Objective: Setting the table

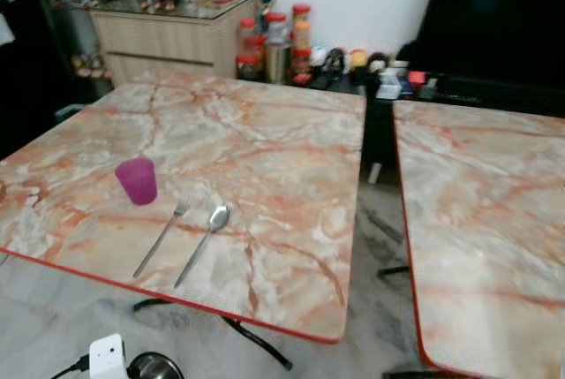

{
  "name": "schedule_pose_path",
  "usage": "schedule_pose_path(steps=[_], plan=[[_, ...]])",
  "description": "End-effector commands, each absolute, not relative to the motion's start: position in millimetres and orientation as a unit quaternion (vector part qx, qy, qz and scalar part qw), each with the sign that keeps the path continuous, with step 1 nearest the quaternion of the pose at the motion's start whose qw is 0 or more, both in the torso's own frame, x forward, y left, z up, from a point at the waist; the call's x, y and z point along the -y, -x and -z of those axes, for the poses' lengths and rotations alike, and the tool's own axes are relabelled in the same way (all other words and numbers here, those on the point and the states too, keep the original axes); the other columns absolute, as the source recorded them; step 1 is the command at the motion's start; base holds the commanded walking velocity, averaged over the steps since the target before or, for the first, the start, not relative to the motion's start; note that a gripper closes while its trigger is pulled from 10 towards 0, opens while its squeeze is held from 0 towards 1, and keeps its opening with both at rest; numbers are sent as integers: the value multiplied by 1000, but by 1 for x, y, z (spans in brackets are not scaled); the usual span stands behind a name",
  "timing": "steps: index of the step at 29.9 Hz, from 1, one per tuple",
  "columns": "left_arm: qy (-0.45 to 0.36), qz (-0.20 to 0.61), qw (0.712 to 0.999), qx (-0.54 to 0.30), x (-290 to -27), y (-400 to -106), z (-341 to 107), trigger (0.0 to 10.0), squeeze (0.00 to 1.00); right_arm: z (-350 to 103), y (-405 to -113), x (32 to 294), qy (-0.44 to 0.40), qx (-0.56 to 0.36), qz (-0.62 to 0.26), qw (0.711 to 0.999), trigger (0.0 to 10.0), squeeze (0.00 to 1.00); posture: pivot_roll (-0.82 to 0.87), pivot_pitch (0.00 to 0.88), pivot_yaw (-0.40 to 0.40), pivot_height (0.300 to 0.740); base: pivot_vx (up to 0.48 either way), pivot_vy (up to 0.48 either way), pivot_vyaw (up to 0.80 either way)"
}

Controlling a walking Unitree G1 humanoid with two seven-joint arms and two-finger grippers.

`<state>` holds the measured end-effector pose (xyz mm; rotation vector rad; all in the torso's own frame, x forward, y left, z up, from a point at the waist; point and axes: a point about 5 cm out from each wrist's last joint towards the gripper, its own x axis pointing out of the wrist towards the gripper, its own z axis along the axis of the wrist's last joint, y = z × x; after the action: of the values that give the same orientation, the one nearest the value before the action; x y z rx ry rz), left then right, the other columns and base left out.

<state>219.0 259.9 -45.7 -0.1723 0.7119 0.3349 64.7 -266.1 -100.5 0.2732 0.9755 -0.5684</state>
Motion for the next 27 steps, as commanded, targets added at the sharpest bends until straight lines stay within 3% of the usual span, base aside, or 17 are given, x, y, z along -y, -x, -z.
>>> schedule_pose_path(steps=[1,8,19,27], plan=[[78,-175,911,-365,-264,-205,53,10000,0,94,-87,273,-123,-434,266,852,10000,0,19,0,-29,740,0,0,0],[58,-167,915,-363,-266,-208,50,10000,0,94,-86,273,-124,-434,268,851,10000,0,19,0,-27,740,0,0,0],[60,-171,914,-363,-265,-209,50,10000,0,94,-87,272,-142,-427,284,847,10000,0,20,0,-27,740,0,-320,0],[65,-175,913,-364,-264,-208,51,10000,0,94,-87,273,-135,-434,281,846,10000,0,22,0,-30,740,0,-324,-532]])
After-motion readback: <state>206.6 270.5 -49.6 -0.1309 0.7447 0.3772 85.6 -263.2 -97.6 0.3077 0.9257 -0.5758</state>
